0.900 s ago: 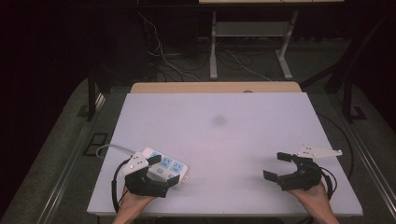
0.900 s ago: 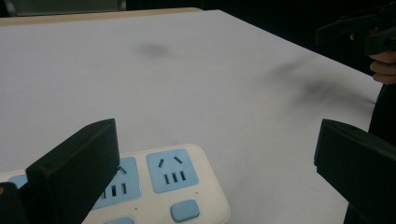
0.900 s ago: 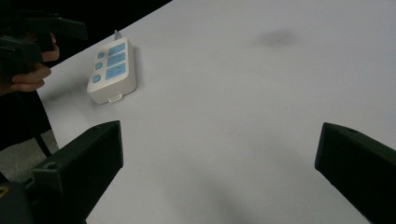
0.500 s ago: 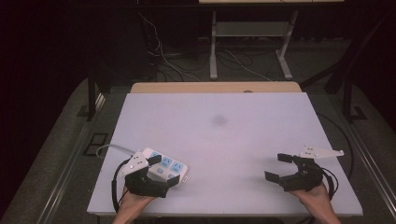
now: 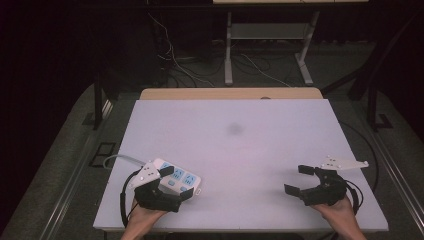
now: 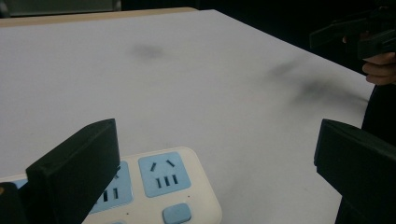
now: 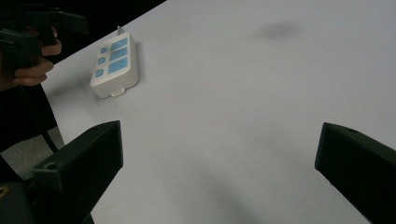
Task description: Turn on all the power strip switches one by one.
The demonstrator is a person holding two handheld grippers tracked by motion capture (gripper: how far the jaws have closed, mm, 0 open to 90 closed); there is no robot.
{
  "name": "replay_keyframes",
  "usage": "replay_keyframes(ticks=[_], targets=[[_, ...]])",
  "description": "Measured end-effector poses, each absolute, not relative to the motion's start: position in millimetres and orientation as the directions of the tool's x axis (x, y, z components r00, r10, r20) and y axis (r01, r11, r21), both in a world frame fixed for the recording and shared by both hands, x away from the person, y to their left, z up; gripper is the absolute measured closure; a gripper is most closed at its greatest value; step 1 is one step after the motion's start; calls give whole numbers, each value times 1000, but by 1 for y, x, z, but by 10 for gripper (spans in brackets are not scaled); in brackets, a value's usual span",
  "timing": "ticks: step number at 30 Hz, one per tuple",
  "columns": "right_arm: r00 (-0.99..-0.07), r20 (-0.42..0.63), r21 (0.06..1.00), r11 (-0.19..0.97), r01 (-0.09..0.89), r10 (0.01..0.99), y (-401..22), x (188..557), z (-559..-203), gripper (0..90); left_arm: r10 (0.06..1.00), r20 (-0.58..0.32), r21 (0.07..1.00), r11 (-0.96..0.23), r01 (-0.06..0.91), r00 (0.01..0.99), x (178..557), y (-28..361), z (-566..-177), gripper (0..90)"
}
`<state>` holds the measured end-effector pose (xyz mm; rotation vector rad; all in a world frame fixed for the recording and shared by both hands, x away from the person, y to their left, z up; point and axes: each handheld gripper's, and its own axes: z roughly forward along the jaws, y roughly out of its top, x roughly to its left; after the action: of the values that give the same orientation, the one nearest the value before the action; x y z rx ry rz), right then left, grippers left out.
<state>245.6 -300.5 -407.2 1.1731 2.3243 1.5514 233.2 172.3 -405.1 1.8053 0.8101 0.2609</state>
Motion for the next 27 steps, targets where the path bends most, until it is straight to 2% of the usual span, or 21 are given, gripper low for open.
replay_keyframes(ticks=[27], targets=[[-677, 318, 824, 160, 544, 664, -310, 246, -408, 8, 653, -199, 863, -237, 446, 731, 238, 190, -386, 0]])
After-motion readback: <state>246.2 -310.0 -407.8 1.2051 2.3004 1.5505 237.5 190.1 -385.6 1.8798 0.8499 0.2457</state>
